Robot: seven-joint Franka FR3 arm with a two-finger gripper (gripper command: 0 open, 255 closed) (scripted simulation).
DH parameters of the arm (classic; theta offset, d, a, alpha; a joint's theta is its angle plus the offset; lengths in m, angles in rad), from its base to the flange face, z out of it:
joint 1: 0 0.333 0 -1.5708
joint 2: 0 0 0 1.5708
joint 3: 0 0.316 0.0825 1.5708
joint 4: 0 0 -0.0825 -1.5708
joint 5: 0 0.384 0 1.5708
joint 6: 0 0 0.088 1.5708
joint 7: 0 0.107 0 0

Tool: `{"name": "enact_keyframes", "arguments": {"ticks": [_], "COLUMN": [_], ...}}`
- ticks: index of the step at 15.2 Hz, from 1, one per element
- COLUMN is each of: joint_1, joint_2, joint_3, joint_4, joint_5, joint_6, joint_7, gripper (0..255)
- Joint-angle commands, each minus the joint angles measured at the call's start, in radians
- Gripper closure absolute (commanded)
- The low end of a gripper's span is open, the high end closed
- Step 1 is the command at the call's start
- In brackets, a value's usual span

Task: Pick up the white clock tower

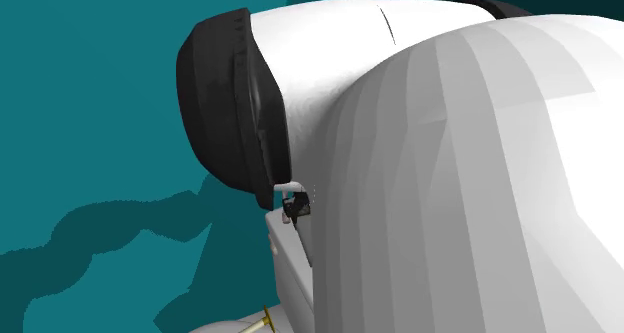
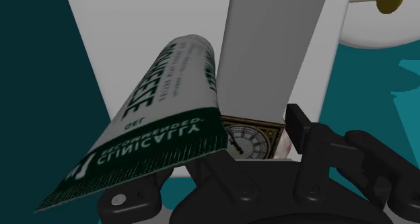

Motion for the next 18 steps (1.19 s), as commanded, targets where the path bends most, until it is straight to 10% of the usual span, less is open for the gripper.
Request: {"name": "enact_keyframes", "arguments": {"ticks": [1, 18], "joint_1": [0.001, 0.019], "joint_2": [0.003, -0.154], "joint_3": [0.000, -0.027], "joint_4": [0.006, -0.014], "joint_5": [-0.001, -0.032], "joint_6": [-0.004, -0.140], "joint_7": [0.001, 0.030], "gripper": [255, 255]}}
